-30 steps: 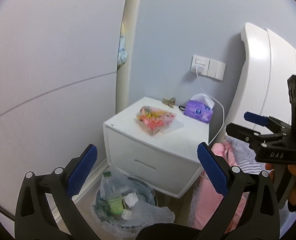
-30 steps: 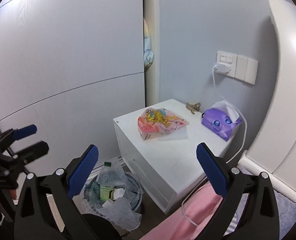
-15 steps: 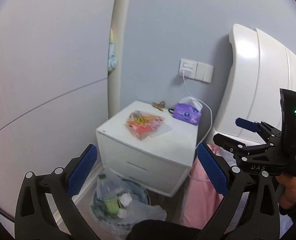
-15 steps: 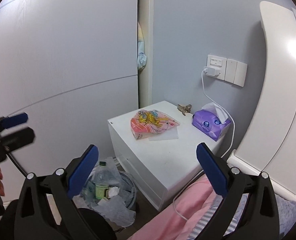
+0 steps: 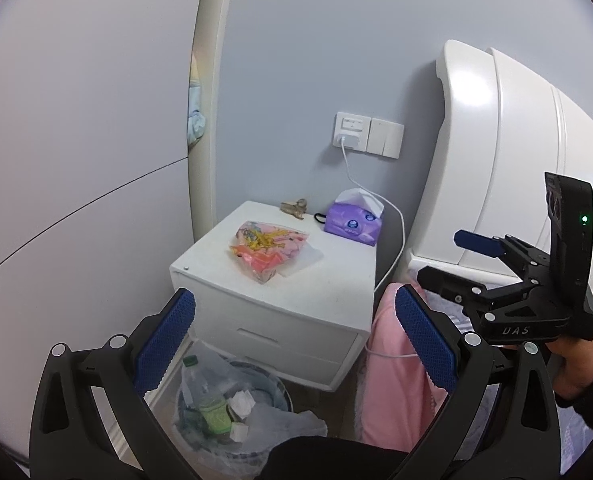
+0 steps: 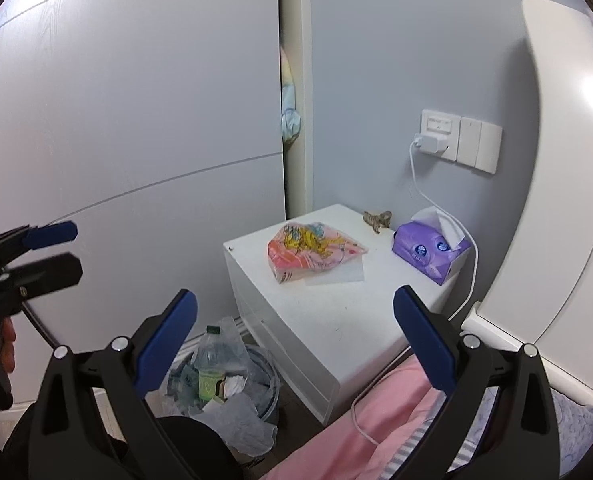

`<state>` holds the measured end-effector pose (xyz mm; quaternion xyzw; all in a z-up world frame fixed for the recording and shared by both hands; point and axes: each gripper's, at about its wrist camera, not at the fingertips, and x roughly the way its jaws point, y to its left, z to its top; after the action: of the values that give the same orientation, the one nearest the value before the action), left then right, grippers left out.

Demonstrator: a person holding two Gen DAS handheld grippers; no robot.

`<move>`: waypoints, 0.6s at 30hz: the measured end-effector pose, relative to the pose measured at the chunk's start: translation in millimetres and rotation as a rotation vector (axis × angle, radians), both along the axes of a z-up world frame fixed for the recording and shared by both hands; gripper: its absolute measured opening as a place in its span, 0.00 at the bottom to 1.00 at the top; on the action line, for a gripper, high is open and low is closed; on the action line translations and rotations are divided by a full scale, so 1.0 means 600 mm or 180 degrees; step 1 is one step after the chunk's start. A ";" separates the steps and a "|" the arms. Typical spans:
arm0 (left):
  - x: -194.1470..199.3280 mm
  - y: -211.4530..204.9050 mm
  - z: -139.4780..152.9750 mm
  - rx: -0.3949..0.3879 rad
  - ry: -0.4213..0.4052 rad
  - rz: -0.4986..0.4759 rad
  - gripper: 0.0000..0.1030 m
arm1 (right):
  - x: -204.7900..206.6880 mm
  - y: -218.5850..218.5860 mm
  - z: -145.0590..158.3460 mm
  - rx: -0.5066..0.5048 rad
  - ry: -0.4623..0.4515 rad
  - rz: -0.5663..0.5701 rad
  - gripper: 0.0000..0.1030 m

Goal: Collect trash
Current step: 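Move both grippers back toward the pink cartoon plastic bag on the cabinet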

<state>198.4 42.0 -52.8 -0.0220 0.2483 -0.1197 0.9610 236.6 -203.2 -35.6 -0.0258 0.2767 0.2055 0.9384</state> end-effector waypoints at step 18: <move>0.125 -0.006 -0.018 -0.0016 0.0113 -0.0138 0.94 | 0.103 -0.008 -0.047 -0.0047 0.0274 -0.0120 0.93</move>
<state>273.2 38.5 -63.6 -0.0211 0.2655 -0.1406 0.9536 298.5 -207.9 -63.5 -0.0186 0.3187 0.1867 0.9291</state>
